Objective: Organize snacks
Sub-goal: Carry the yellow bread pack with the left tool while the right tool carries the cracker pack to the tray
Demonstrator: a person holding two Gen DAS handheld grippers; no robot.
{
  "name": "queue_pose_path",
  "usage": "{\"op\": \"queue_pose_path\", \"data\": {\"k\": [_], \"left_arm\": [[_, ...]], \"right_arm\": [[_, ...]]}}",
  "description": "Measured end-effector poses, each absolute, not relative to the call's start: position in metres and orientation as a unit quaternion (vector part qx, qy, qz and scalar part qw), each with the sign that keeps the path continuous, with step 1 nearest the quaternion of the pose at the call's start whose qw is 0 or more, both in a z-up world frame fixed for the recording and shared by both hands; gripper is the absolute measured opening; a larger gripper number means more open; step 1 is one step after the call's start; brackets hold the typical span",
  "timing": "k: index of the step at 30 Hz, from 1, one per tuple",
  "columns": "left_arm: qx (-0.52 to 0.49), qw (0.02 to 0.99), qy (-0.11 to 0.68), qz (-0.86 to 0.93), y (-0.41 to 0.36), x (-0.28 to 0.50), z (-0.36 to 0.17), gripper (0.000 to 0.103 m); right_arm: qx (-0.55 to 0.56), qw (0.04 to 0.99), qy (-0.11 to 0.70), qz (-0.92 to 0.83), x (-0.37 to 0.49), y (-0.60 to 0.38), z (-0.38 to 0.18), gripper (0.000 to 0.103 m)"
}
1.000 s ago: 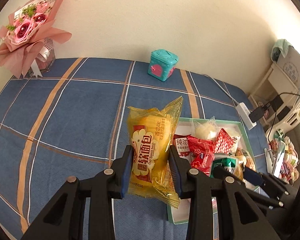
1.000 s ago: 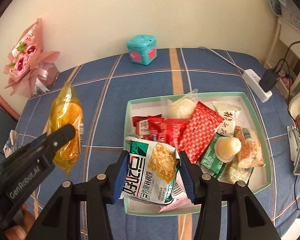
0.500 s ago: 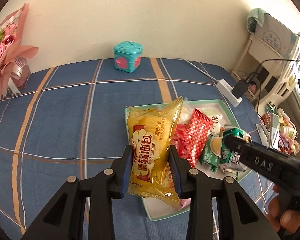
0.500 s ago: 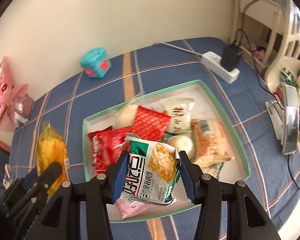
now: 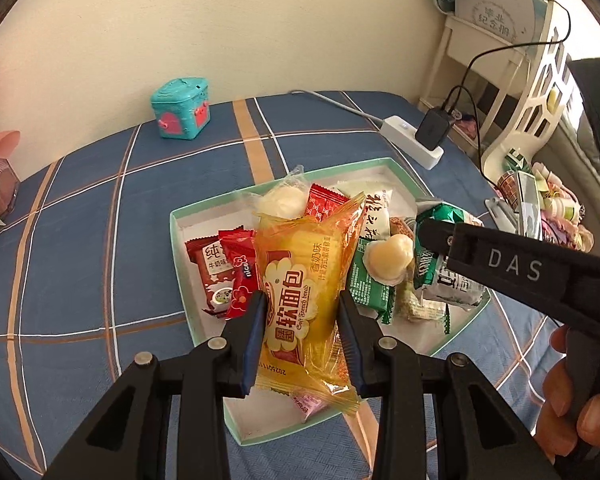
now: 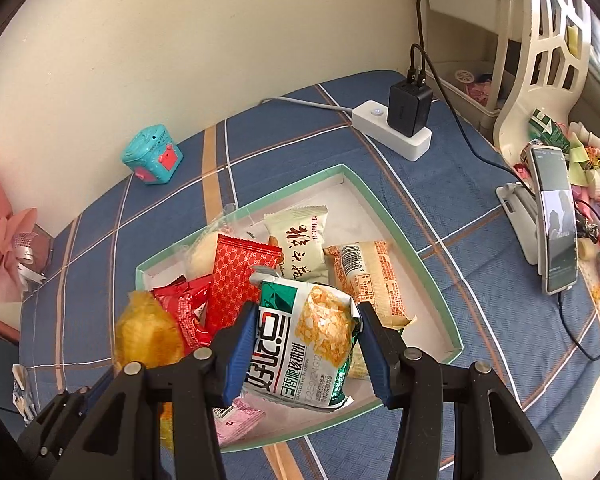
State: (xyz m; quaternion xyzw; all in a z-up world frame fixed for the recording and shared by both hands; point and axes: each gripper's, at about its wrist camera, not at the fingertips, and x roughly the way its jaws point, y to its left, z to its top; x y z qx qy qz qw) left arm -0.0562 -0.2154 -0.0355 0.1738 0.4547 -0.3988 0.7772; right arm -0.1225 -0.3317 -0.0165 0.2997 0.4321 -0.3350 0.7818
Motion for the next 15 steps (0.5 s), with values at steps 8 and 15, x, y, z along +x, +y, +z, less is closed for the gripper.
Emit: {"op": "queue_pose_path", "data": {"k": [8, 15], "left_arm": [[0.17, 0.774, 0.465, -0.395, -0.222, -0.052, -0.047, 0.037], [0.174, 0.773, 0.468, -0.391, -0.228, -0.049, -0.055, 0.037]], "right_arm": [[0.293, 0.783, 0.443, -0.324, -0.117, -0.328, -0.022, 0.053], [0.294, 0.778, 0.456, -0.317, -0.112, -0.328, -0.031, 0.053]]}}
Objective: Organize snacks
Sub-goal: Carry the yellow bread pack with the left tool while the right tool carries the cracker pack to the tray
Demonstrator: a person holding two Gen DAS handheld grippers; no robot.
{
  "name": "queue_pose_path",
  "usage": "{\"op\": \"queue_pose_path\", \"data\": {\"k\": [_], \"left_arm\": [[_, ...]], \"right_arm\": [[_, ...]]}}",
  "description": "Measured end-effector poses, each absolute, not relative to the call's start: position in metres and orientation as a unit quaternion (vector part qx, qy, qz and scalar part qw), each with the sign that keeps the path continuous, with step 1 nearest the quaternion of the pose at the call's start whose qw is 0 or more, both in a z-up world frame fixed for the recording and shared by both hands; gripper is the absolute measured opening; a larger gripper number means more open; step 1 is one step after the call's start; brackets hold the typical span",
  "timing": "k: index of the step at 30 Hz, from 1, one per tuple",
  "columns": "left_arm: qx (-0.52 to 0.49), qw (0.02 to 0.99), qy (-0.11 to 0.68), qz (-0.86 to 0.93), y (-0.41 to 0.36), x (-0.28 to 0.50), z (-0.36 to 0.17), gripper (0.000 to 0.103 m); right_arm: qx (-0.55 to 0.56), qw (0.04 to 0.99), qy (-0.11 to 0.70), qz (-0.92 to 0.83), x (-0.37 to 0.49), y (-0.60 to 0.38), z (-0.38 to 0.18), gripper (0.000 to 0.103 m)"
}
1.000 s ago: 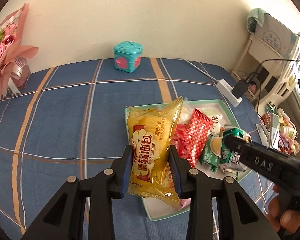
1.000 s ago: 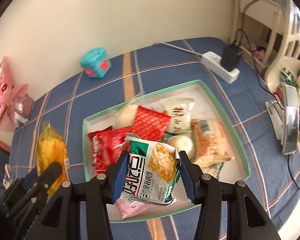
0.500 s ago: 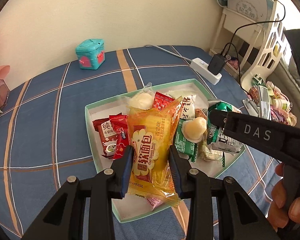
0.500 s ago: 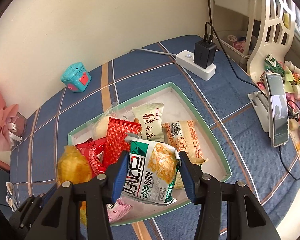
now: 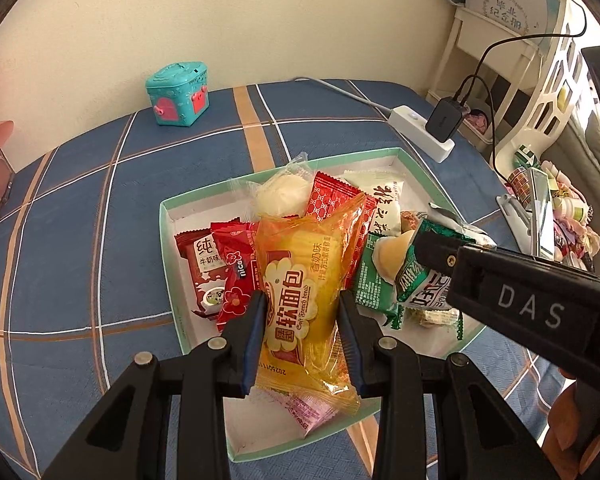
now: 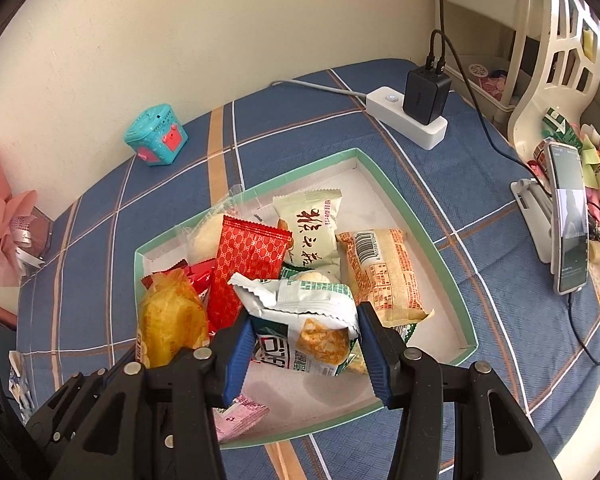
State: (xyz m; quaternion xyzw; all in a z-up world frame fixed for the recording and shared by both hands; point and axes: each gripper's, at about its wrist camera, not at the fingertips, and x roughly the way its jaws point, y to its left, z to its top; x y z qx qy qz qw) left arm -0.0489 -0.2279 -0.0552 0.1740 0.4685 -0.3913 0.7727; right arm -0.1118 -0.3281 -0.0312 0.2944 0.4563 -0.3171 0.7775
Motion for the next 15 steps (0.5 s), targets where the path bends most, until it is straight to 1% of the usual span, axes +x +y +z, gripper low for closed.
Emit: {"op": "queue_pose_path", "data": {"k": [15], "left_arm": [[0.193, 0.767, 0.465, -0.397, -0.239, -0.051, -0.066, 0.039]], "right_arm": [[0.295, 0.759, 0.493, -0.308, -0.099, -0.331, -0.061, 0.053]]}}
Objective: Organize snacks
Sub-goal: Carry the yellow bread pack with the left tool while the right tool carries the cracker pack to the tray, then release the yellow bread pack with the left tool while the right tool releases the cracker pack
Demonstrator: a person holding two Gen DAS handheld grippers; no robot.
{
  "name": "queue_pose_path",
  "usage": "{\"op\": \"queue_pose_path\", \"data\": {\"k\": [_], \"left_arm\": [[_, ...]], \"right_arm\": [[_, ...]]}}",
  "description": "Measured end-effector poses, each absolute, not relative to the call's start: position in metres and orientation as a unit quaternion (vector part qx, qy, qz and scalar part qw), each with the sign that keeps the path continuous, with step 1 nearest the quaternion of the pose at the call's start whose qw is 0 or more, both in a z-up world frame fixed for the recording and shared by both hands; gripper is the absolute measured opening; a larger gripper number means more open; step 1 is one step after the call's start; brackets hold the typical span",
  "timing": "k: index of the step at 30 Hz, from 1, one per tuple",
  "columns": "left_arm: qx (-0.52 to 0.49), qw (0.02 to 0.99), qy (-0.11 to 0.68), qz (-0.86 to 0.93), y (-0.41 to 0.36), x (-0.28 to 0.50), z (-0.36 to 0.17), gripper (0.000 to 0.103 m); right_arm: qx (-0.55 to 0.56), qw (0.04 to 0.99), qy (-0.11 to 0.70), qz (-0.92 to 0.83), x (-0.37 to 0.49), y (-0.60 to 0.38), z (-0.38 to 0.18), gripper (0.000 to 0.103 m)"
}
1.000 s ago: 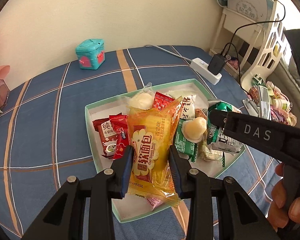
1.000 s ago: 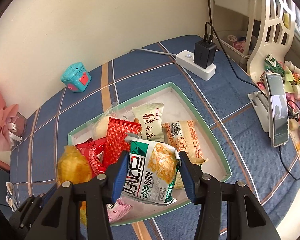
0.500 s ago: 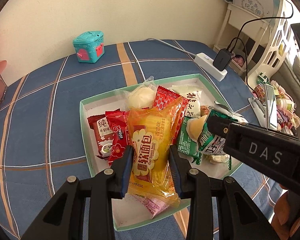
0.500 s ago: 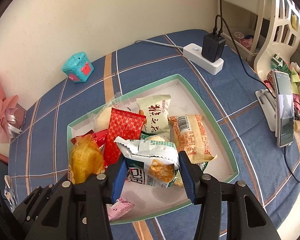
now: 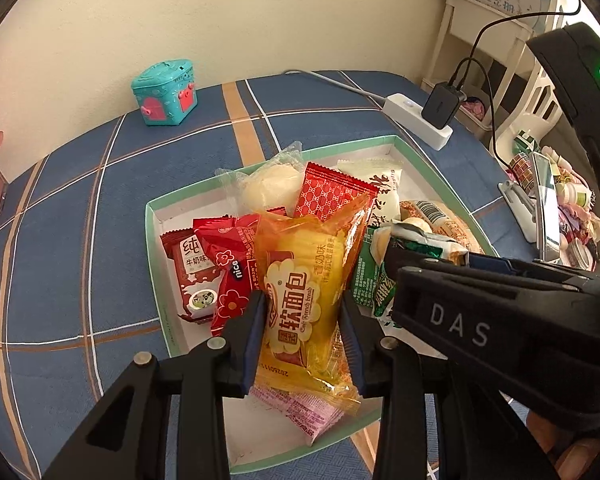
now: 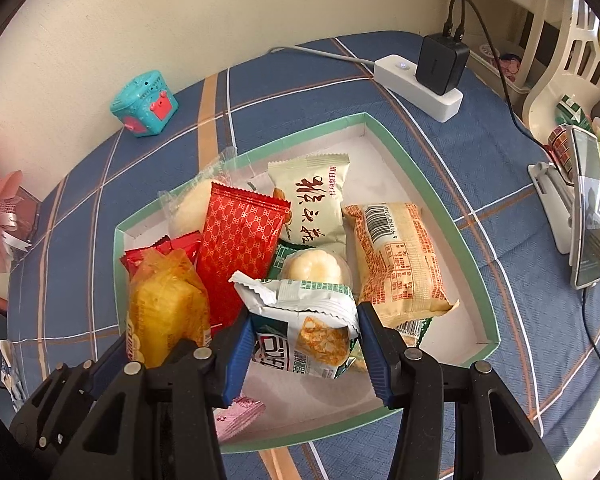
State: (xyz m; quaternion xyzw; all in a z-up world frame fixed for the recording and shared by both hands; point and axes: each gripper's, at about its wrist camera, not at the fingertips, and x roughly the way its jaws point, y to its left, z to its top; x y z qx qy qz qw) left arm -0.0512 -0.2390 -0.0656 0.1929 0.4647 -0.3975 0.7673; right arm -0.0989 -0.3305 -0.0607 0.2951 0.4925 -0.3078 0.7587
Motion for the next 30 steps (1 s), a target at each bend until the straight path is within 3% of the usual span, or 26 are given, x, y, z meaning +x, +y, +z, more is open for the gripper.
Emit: {"op": "queue_pose_path", "data": {"k": [15, 24, 30], "left_arm": [[0.21, 0.764, 0.46, -0.401, -0.247, -0.05, -0.078, 0.044], [0.195, 0.756, 0.489, -0.388, -0.244, -0.045, -0.082, 0.067], [0.194, 0.758, 0.482, -0.394, -0.243, -0.05, -0.066, 0.068]], "right_arm": [[0.307, 0.753, 0.498, -0.301, -0.091, -0.335, -0.079, 0.055], [0.302, 0.748, 0.503, -0.31, -0.092, -0.337, -0.079, 0.066], [0.294, 0.758, 0.484, -0.324, -0.096, -0.338, -0.065, 0.069]]}}
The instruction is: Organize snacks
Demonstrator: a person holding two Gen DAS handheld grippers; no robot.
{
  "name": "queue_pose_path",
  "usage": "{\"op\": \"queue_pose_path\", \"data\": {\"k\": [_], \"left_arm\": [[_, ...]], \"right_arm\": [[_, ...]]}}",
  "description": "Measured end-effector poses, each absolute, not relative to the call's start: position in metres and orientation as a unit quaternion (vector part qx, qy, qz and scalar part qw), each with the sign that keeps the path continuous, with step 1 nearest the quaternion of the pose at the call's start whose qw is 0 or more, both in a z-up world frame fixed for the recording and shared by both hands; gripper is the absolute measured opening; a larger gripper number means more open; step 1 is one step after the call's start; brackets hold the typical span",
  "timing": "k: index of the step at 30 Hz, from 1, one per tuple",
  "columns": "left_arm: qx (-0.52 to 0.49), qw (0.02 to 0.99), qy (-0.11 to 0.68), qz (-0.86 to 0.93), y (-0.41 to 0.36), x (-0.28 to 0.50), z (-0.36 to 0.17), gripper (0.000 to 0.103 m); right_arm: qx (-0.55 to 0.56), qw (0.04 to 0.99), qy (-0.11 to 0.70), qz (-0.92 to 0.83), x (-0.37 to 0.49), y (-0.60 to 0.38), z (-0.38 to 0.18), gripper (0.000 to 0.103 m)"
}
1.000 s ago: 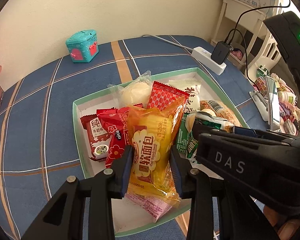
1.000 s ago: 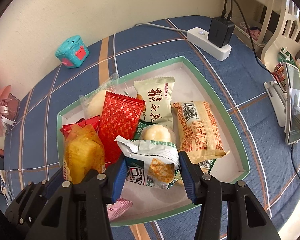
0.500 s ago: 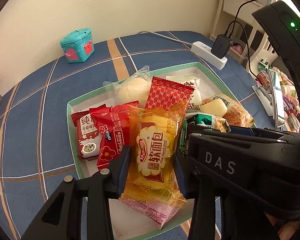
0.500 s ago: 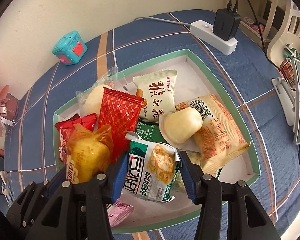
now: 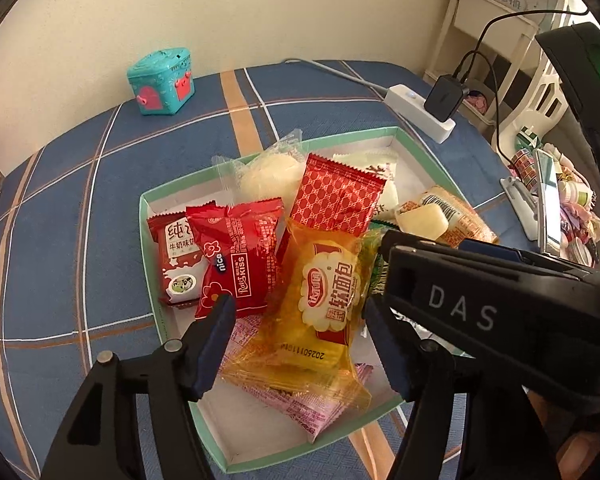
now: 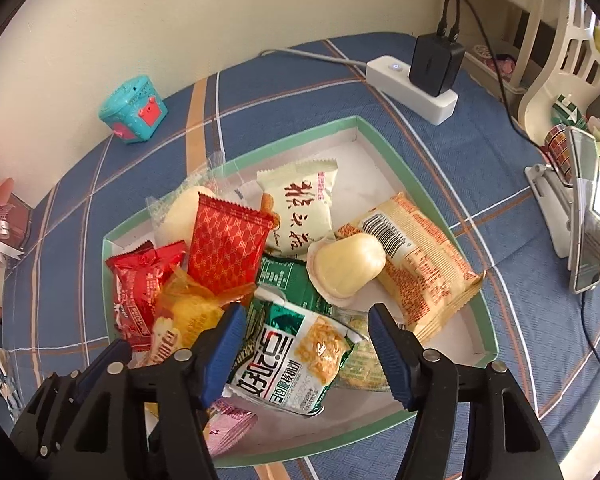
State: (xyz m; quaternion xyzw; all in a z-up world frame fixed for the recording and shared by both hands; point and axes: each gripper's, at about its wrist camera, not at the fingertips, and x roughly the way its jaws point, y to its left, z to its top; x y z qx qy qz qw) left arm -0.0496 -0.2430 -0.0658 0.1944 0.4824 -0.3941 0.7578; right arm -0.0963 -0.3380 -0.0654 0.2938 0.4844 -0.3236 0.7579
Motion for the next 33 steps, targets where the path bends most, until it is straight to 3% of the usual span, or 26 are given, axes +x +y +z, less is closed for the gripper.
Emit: {"op": "queue_pose_path", "data": {"k": [13, 15, 21, 26, 28, 31, 33], "left_arm": [[0.171, 0.791, 0.487, -0.329, -0.211, -0.019, -0.048, 0.069], [0.16, 0.798, 0.489, -0.313, -0.204, -0.012, -0.048, 0.079], [0.145, 0.819, 0.478, -0.282, -0.186, 0.005, -0.044, 0.09], [0.136, 0.831, 0.473, -0.259, -0.172, 0.015, -0.044, 0.091], [0.131, 0.835, 0.472, -0.25, -0.168, 0.019, -0.044, 0.1], [0.126, 0.836, 0.474, -0.246, -0.163, 0.023, -0.043, 0.101], [0.121, 0.835, 0.477, -0.245, -0.16, 0.025, -0.043, 0.101]], "right_arm": [[0.29, 0.778, 0.446, -0.334, -0.105, -0.336, -0.039, 0.069], [0.287, 0.779, 0.448, -0.333, -0.104, -0.334, -0.039, 0.069], [0.266, 0.786, 0.459, -0.318, -0.095, -0.322, -0.037, 0.069], [0.251, 0.796, 0.461, -0.301, -0.087, -0.311, -0.035, 0.085], [0.242, 0.799, 0.461, -0.299, -0.085, -0.307, -0.034, 0.091], [0.231, 0.804, 0.461, -0.296, -0.083, -0.303, -0.033, 0.103], [0.225, 0.808, 0.458, -0.294, -0.082, -0.301, -0.032, 0.103]]}}
